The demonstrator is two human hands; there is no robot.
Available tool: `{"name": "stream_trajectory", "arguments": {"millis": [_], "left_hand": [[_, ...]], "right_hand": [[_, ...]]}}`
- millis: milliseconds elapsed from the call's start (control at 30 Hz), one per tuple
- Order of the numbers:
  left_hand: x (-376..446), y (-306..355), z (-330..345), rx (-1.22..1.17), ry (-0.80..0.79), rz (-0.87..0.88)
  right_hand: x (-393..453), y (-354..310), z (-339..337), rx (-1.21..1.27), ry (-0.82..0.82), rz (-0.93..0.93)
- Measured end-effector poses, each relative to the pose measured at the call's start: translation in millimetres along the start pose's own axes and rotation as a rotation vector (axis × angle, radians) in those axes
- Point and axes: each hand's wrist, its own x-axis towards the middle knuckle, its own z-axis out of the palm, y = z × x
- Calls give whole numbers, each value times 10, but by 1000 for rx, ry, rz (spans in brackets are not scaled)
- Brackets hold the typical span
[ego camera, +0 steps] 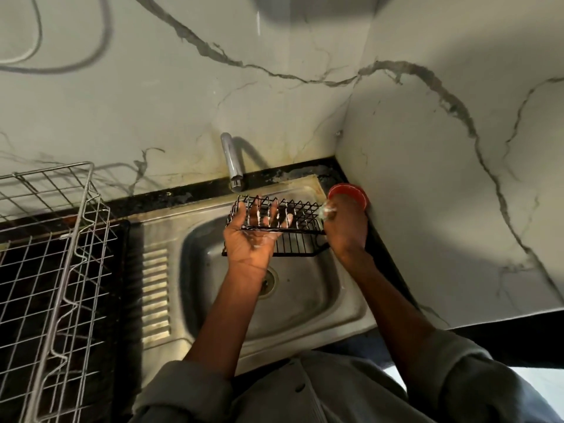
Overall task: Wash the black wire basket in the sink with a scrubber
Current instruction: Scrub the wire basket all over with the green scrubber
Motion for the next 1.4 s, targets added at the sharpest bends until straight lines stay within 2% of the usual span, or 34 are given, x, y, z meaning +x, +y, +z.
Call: {"name": "stream_trajectory", "arguments": {"millis": [67, 100, 200, 267, 333, 400, 500, 567, 600, 667, 733, 767, 833, 933, 1000, 1067, 1133, 1200, 1233, 1300, 1400], "left_hand": [[17, -24, 19, -7, 25, -10], [28, -37, 29, -8, 21, -11], [47, -116, 4, 0, -6, -8], [32, -146, -7, -100, -41, -53], [37, -114, -17, -151, -67, -54], [11, -61, -22, -52, -62, -13], [-12, -40, -17, 0, -68, -32], [1, -66, -30, 25, -68, -35], [11, -80, -24, 12, -60, -27], [18, -84, 7, -19, -64, 1], [33, -59, 12, -12, -80, 29], [32, -30, 17, -19, -82, 26], [54, 42, -44, -24, -67, 18], [67, 91, -113, -11, -59, 18], [87, 68, -108, -4, -56, 22], [82, 12, -87, -37, -27, 43], [87, -29, -99, -51, -9, 44], [49, -38, -95, -32, -32, 24], [32, -29, -92, -40, -44, 26], [32, 22, -86, -49, -67, 46], [30, 103, -92, -30, -83, 9]], "right_hand": [[-83, -56, -10, 34, -1, 71], [-156, -177, 10, 82, -10, 36], [-355, -693, 112, 223, -64, -264], [-413, -929, 140, 194, -63, -472], [-297, -903, 125, 123, -1, -543], [-128, -666, 77, 65, 70, -431], [37, -277, 41, 1, 115, -134], [-26, -266, 70, 28, 124, -72], [-90, -329, 89, 82, 105, -104], [-248, -492, 104, 168, 42, -310], [-356, -550, 70, 147, -29, -504], [-343, -505, 44, 114, -39, -527], [-255, -288, -4, 62, -6, -423], [-169, 29, -19, 38, 7, -123], [-224, -46, 40, 66, -10, -89], [-335, -293, 117, 189, -35, -188], [-448, -568, 176, 247, -83, -396], [-529, -751, 169, 174, -134, -581], [-500, -759, 164, 124, -108, -614], [-350, -622, 117, 53, -9, -536], [-52, -198, 65, -34, 39, -220]]}}
